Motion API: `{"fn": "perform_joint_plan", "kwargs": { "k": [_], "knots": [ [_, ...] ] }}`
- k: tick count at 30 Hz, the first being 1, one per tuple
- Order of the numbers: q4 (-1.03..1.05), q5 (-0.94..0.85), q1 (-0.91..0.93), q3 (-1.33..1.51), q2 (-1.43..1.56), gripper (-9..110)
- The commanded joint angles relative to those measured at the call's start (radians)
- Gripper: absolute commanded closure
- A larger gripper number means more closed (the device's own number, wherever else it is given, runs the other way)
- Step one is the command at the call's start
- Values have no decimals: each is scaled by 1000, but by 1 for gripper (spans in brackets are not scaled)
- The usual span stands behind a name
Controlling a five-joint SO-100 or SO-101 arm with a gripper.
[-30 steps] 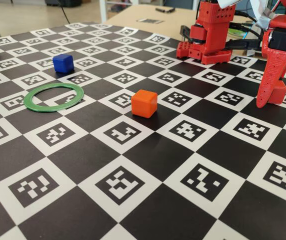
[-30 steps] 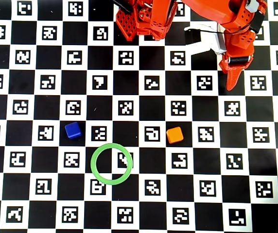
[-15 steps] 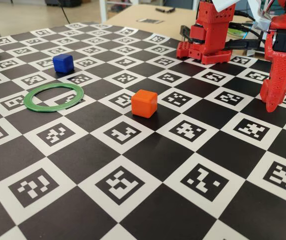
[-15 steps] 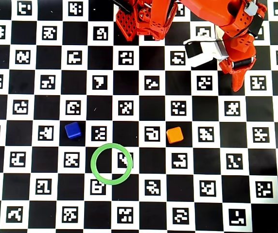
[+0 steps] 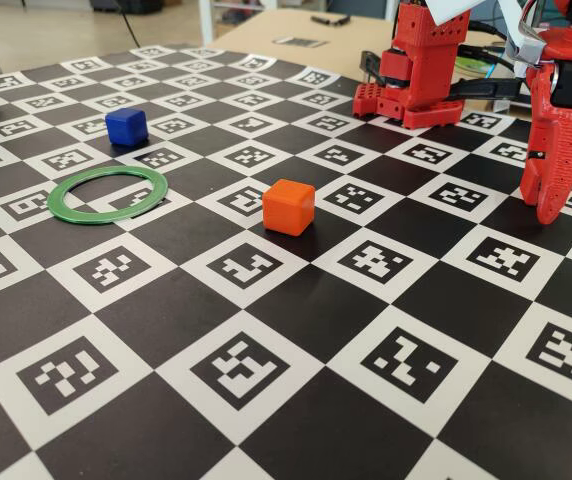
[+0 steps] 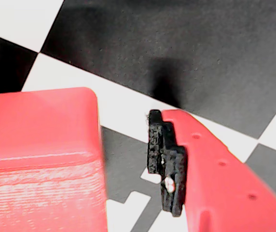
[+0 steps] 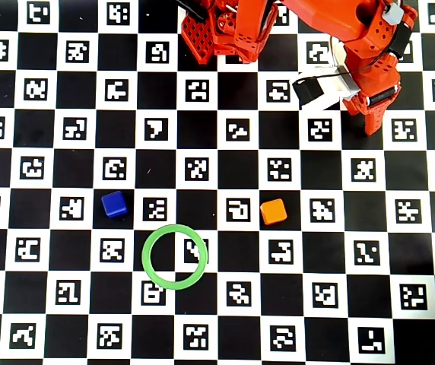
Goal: Grab the red cube then put it in the green circle then put the blue cube on top and finally the orange cube on top
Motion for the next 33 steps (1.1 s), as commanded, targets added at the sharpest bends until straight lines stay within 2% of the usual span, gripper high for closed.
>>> {"fn": "perform_joint_plan", "kwargs": {
  "k": [1, 16, 22, 29, 33],
  "knots": [
    [8, 20, 2, -11, 18, 72],
    [40, 84, 0, -78, 37, 91],
    [92, 60, 28, -130, 74, 92],
    [288, -63, 265, -270, 117, 92],
    [423, -273, 471, -341, 140, 93]
  ]
}}
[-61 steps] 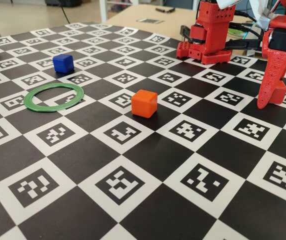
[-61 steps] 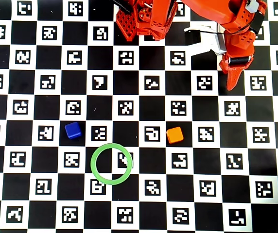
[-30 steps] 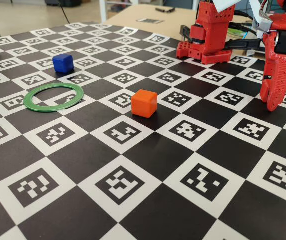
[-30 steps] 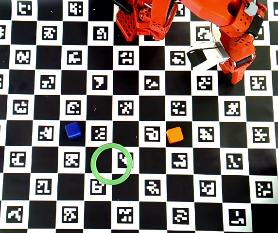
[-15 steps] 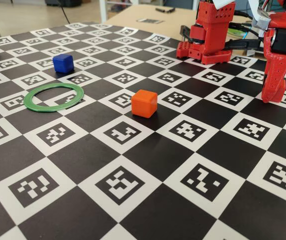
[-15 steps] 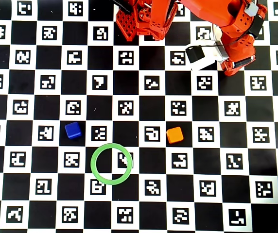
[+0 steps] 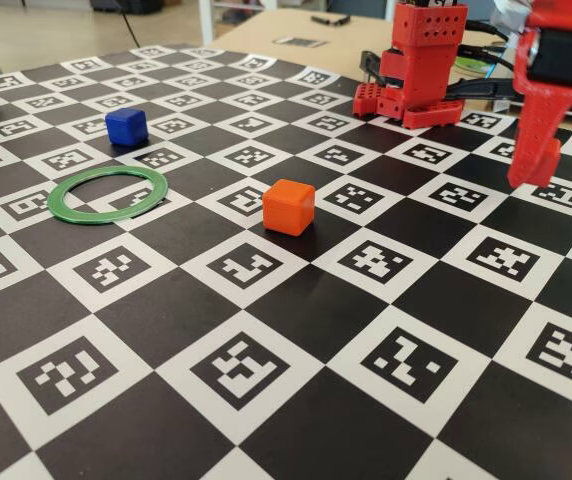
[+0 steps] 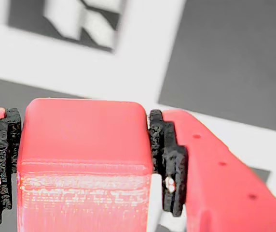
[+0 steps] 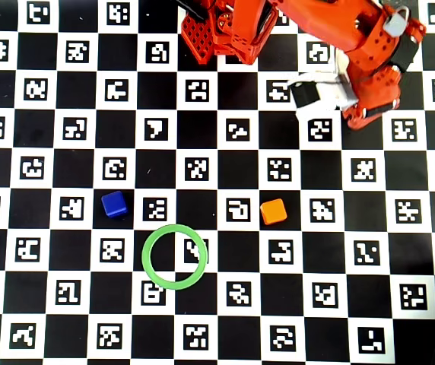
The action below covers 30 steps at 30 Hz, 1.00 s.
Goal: Grab the red cube then put it in the green circle then put the blue cube on top and finally the orange cube on top
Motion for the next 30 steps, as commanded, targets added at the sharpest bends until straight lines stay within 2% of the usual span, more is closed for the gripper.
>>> {"fn": "perform_joint_plan", "kwargs": {
  "k": [1, 6, 10, 14, 22, 30],
  "knots": [
    [109, -209, 209, -118, 95, 93],
    [193, -563, 525, -184, 84, 94],
    [224, -712, 738, -302, 41, 94],
    [285, -822, 876, -500, -60, 93],
    [359, -865, 980, -848, -298, 93],
    [307, -847, 997, -1081, -538, 93]
  ]
}}
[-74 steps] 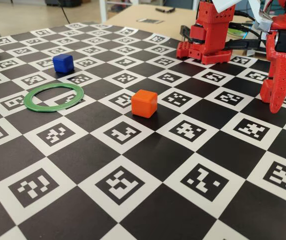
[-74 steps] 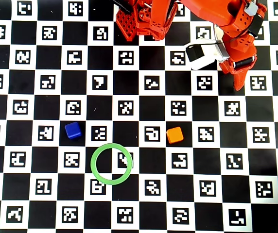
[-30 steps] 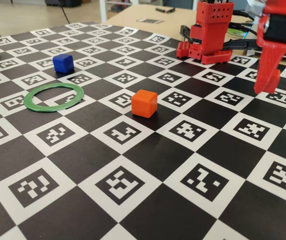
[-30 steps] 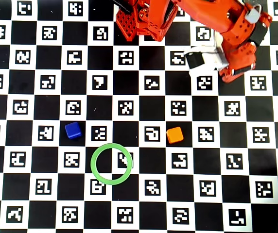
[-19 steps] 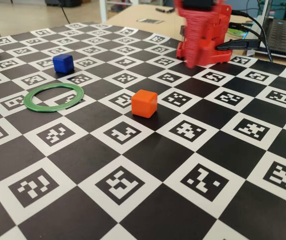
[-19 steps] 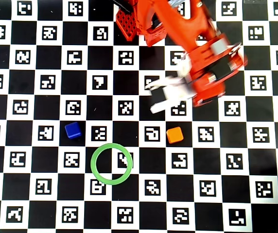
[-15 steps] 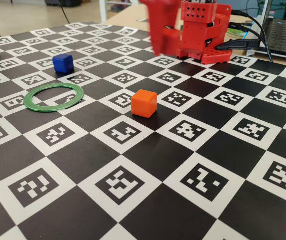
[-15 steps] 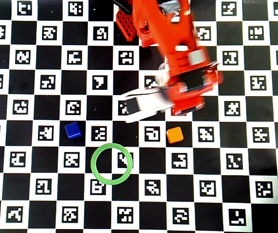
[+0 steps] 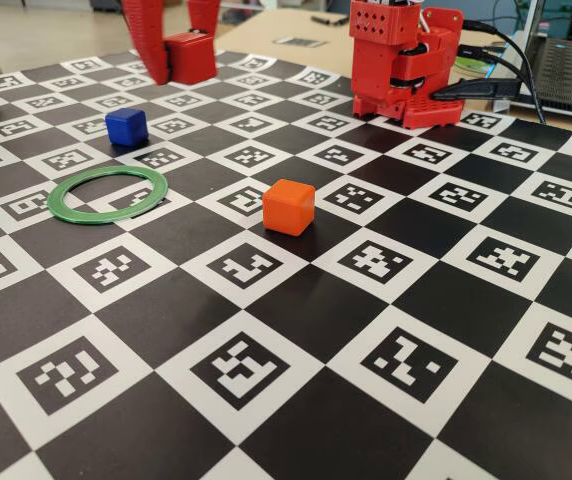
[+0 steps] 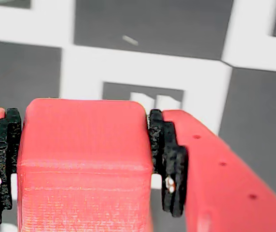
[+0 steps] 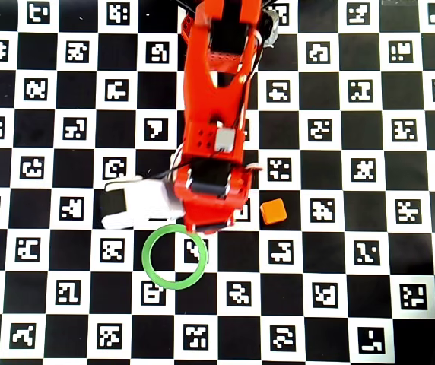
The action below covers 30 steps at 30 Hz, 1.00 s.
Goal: Grab the red cube then put it in the green circle then put the blue cube on top and finally the orange cube on top
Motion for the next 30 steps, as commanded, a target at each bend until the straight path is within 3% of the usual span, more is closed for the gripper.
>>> {"fn": "perform_joint_plan", "kwargs": {
  "k": [1, 13, 30],
  "knots": [
    [-41, 5, 14, -144, -29, 93],
    [-146, -21, 83, -307, -291, 93],
    [-196, -48, 115, -321, -350, 93]
  ]
}}
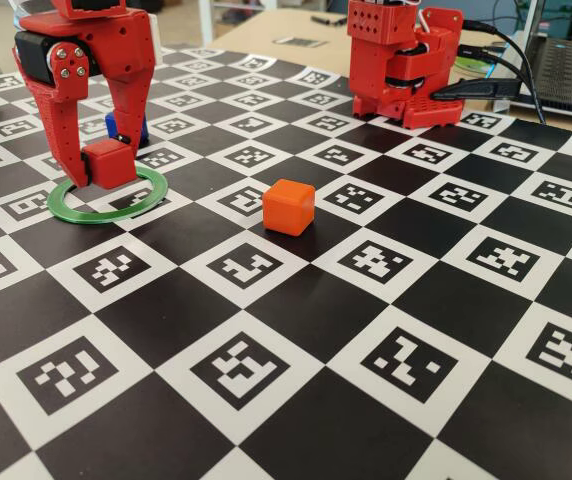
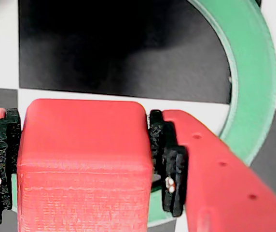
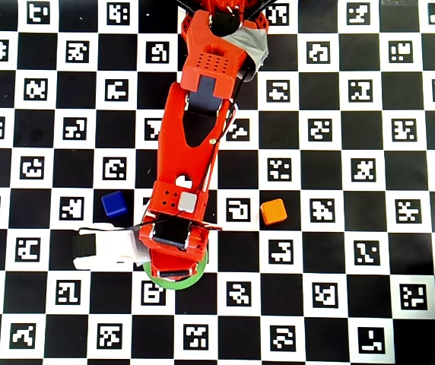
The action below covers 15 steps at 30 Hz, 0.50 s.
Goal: Grab the red cube then put it in the green circle then put the blue cube on top and finally the orange cube on top
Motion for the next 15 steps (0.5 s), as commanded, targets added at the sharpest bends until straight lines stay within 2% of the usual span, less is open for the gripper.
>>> {"fn": "perform_joint_plan", "kwargs": {
  "k": [1, 15],
  "knots": [
    [-15, -9, 20, -61, 44, 93],
    [-29, 9, 28, -48, 41, 93]
  ]
}}
